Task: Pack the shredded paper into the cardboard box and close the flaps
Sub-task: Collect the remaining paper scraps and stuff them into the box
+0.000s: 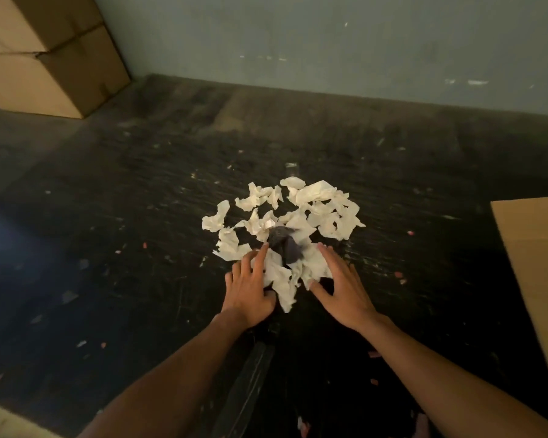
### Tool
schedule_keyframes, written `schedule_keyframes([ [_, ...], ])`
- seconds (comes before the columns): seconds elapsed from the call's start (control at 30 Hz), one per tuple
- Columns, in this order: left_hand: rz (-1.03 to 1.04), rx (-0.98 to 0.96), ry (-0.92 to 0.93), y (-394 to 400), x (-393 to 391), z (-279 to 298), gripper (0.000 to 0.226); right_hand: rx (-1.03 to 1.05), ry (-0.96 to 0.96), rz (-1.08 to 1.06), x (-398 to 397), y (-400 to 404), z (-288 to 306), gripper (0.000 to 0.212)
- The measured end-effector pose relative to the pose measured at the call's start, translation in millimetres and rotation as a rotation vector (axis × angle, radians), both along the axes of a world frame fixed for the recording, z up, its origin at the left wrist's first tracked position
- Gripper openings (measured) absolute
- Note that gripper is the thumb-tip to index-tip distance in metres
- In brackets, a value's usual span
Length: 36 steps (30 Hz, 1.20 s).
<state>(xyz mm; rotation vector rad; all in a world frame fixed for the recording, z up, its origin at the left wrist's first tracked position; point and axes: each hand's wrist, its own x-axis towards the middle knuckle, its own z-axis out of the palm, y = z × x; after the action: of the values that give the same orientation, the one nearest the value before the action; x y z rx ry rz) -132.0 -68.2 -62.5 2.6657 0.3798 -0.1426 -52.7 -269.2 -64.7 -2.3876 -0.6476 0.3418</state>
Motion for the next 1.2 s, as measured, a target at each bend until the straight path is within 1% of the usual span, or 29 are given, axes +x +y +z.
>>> schedule_keyframes([
  [0.03, -0.043, 0.030, -0.014, 8.7, 0.9, 6.5, 0.098, 0.114, -0.007, -0.036, 2.4, 2.4, 6.6, 0.068],
  [0.1, -0.076, 0.086, -0.081, 30.0, 2.2, 18.4, 0.089, 0.284, -0.093, -0.164, 11.7, 5.2, 16.3, 0.051],
  [0.17, -0.023, 0.105, -0.181, 53.8, 6.0, 23.0, 0.080, 0.361, -0.176, -0.317, 31.3, 5.9, 21.5, 0.043],
  [0.2, 0.022, 0.111, -0.223, 65.4, 10.6, 23.1, 0.077, 0.357, -0.188, -0.387, 43.9, 5.4, 21.9, 0.044],
  [0.27, 0.135, 0.081, -0.241, 87.9, 27.6, 19.6, 0.074, 0.269, -0.138, -0.476, 72.0, 2.6, 22.8, 0.051],
  [0.37, 0.298, -0.034, -0.152, 120.5, 62.9, 6.3, 0.082, 0.100, 0.042, -0.496, 118.3, 1.1, 19.3, 0.060],
  [0.43, 0.335, -0.107, -0.118, 136.3, 86.4, -2.8, 0.086, 0.045, 0.128, -0.522, 147.6, 2.0, 11.1, 0.064],
  [0.5, 0.334, -0.192, -0.118, 144.0, 108.2, -3.6, 0.086, 0.029, 0.181, -0.555, 171.7, 5.1, 6.1, 0.066],
  [0.57, 0.329, -0.291, -0.118, 148.7, 127.1, -6.0, 0.088, 0.009, 0.228, -0.541, 184.1, 13.0, 4.4, 0.066],
  [0.67, 0.343, -0.498, -0.084, 147.1, 145.0, -4.0, 0.107, -0.020, 0.285, -0.400, 180.9, 31.2, 3.6, 0.062],
  [0.73, 0.295, -0.559, -0.062, 137.4, 147.8, -1.8, 0.113, 0.012, 0.309, -0.304, 168.9, 40.7, 2.5, 0.059],
  [0.8, 0.229, -0.582, -0.019, 124.6, 144.3, 3.8, 0.113, 0.077, 0.324, -0.239, 152.8, 47.1, 2.7, 0.059],
  [0.87, 0.153, -0.613, 0.006, 114.6, 137.7, 9.4, 0.107, 0.169, 0.357, -0.211, 134.5, 51.4, 7.0, 0.060],
  [0.9, 0.125, -0.629, 0.002, 110.1, 134.1, 11.1, 0.100, 0.211, 0.373, -0.202, 125.3, 53.3, 9.0, 0.060],
  [1.0, 0.058, -0.663, -0.070, 97.1, 122.0, 18.9, 0.064, 0.286, 0.369, -0.154, 97.0, 61.5, 19.7, 0.057],
  [1.03, 0.031, -0.651, -0.091, 93.3, 117.9, 22.5, 0.054, 0.315, 0.367, -0.138, 88.5, 63.5, 23.9, 0.054],
  [1.07, 0.009, -0.635, -0.100, 90.7, 114.6, 25.7, 0.049, 0.352, 0.366, -0.120, 81.5, 64.6, 29.2, 0.051],
  [1.13, -0.023, -0.602, -0.121, 91.2, 110.6, 31.9, 0.049, 0.427, 0.347, -0.109, 74.1, 63.6, 41.8, 0.043],
  [1.2, -0.035, -0.551, -0.173, 97.4, 113.8, 37.5, 0.058, 0.495, 0.277, -0.169, 76.8, 61.4, 55.2, 0.039],
])
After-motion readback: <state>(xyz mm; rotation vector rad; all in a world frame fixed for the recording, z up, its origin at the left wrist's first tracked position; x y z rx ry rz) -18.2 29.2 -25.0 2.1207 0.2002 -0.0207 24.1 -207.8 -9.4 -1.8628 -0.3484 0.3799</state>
